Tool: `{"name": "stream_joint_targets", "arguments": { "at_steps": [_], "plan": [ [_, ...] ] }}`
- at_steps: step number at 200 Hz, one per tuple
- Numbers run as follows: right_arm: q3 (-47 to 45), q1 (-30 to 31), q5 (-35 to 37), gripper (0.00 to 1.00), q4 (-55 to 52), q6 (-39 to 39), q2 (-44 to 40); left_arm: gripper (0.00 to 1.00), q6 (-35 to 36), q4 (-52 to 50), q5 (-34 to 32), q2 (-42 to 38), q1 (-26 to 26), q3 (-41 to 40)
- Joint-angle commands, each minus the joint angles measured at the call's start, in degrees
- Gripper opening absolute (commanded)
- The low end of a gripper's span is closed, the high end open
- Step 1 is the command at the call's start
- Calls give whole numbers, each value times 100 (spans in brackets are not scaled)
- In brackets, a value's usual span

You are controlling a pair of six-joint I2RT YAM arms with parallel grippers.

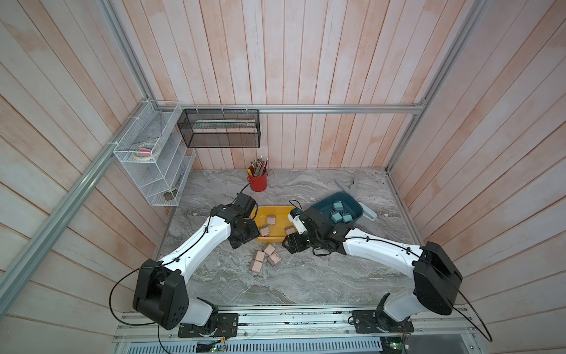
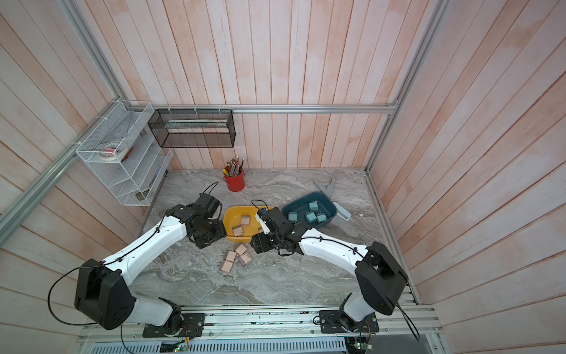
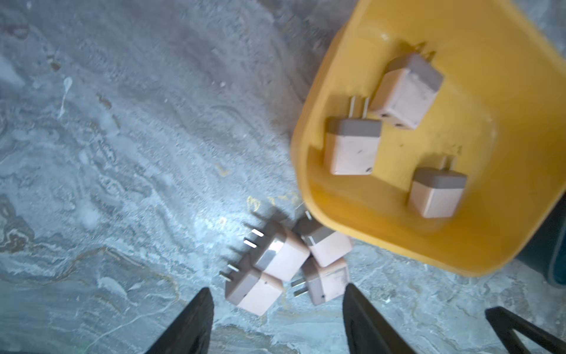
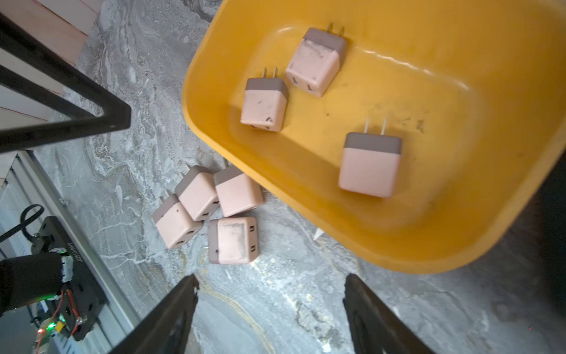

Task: Place the plugs by color into the storage box
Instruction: Move the plug to the center of the board.

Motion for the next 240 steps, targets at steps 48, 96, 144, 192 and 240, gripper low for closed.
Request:
{"name": "stream_joint_targets", "arguments": {
  "at_steps": [48,96,144,192,240],
  "plan": [
    [339,474,874,78,-718,3174,841,69,-437,-385,340,-2006,134,-1269],
    [892,857,1100,78,-738,4305,1545,69,-348,-782,332,-2692,142,-1607],
    [1120,1183,1312,79,-1009,4560,2217,69,-209,-890,290,-2770,142,-1415],
    [144,1176,1585,78,-1011,4781,1833,69,-119,-829,339,-2696,142,-1317],
    [-814,1171,1859,79,-1253,4457,743,69,-107,-793,419,-2715,142,-1385]
  ]
}}
